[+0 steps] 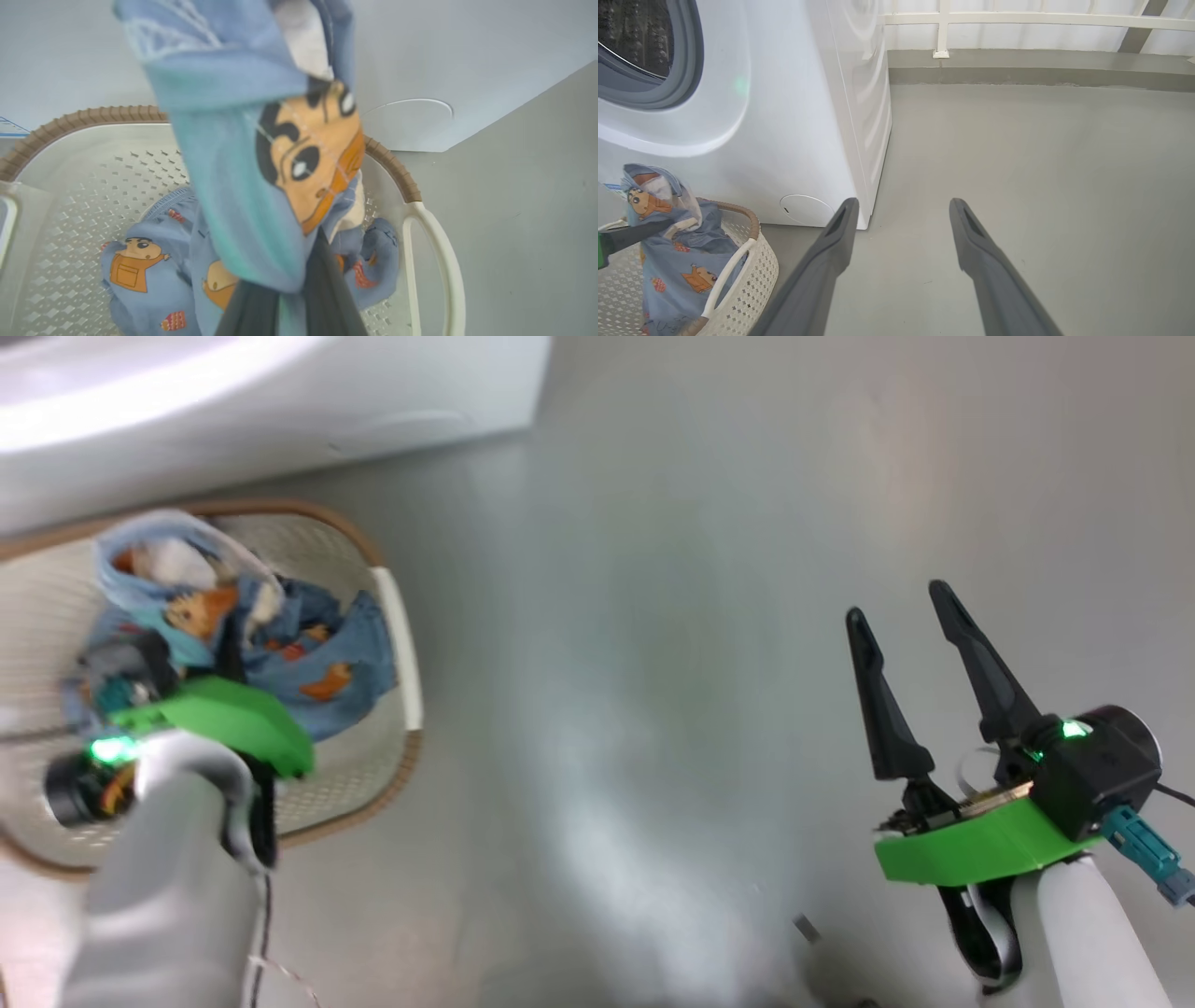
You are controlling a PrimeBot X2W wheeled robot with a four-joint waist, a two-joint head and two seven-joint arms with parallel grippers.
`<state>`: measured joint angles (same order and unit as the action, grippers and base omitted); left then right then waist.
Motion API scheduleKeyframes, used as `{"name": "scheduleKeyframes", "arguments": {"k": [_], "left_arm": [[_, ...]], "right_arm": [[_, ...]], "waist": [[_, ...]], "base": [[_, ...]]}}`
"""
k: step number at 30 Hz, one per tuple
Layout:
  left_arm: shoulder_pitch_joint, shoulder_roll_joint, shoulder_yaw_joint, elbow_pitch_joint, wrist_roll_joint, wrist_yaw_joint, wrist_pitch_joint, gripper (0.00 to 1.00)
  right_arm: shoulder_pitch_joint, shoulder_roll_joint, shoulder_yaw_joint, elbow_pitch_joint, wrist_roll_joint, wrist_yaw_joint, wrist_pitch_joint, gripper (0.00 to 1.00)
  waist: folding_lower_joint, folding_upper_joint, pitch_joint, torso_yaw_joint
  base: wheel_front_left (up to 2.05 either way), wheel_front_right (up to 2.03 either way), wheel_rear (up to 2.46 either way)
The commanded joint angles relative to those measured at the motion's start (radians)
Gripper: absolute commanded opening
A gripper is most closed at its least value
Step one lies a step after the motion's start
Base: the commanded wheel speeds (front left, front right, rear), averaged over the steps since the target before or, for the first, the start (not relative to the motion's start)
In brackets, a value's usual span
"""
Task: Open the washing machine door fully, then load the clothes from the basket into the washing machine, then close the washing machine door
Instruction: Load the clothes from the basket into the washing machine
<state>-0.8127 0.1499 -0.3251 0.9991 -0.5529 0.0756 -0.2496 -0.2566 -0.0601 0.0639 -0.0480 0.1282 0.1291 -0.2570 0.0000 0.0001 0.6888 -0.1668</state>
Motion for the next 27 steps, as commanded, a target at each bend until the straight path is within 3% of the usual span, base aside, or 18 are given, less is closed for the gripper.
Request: {"name": "scheduleKeyframes", "arguments": {"k": [1,8,27], "left_arm": [[0.090,0.017,0.041,-0.076,0.032,0.023,-0.012,0.00],[0.284,-0.019,0.103,-0.289,0.128,0.056,-0.012,0.00],[0.636,-0.041,0.113,-0.713,0.300,0.019,-0.012,0.00]], "right_arm": [[0.047,-0.011,0.013,-0.010,-0.009,0.002,-0.005,1.00],[0.094,-0.016,-0.004,0.025,-0.022,0.002,-0.003,1.00],[0.244,-0.002,-0.022,0.013,-0.040,0.002,0.073,1.00]], "waist": [[0.0000,-0.0001,-0.126,0.103],[0.0000,-0.0001,-0.254,0.154],[0.0000,-0.0001,-0.541,0.237]], "base": [[0.00,0.00,0.00],[0.00,0.00,0.00],[0.00,0.00,0.00]]}}
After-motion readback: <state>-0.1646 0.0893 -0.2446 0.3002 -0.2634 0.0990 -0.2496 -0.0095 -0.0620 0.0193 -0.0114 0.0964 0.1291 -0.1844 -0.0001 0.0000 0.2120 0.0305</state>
